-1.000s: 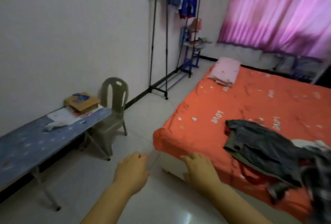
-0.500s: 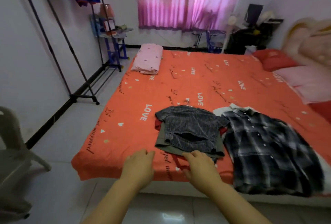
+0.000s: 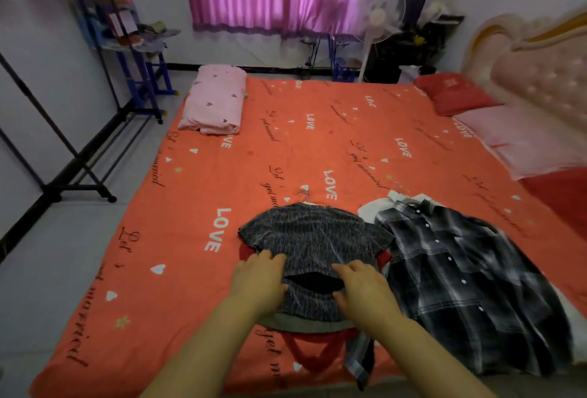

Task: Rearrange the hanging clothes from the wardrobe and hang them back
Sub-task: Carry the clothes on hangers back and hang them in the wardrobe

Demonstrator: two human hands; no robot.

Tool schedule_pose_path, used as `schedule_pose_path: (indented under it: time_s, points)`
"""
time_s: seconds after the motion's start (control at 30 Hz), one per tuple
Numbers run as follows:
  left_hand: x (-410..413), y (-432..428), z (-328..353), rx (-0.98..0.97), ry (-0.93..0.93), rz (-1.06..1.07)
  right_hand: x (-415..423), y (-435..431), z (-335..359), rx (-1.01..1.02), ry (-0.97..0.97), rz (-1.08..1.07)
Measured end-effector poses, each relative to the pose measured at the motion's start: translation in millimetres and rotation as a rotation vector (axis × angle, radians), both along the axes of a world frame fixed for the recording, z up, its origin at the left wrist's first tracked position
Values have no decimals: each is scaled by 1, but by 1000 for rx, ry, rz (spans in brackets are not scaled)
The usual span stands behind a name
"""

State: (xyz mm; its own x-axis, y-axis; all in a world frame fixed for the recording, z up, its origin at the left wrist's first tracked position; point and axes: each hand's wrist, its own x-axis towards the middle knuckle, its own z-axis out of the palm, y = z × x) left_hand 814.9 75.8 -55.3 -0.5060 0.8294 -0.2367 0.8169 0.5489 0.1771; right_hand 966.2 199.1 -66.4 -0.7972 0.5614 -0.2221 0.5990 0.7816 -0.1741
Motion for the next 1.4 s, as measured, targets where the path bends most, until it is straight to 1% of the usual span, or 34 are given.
schedule_pose_path:
  time_s: [0.2, 0.4, 0.63, 0.8, 0.97, 1.1, 1.23, 1.4]
  points:
    - [-52, 65, -13, -37, -28, 25, -57, 74, -20, -43, -31, 34]
    - [-105, 144, -47, -92, -65, 112, -129, 174, -62, -121, -101, 115]
    - [-158, 246, -121, -147, -156, 210, -220, 302, -148, -176, -194, 155]
    - [-182, 290, -179, -137, -210, 243, -278, 362, -220, -223, -175, 137]
    - [-200, 307, -233, -123, -251, 304, -317, 393, -289, -264, -162, 96]
    - [-204, 304, -265, -163, -283, 316, -332, 401, -327, -274, -138, 37]
    - [-204, 297, -281, -173, -289, 316, -336, 403, -339, -276, -106, -15]
    - [-198, 294, -277, -132, -295, 327, -331, 394, -330, -250, -103, -34]
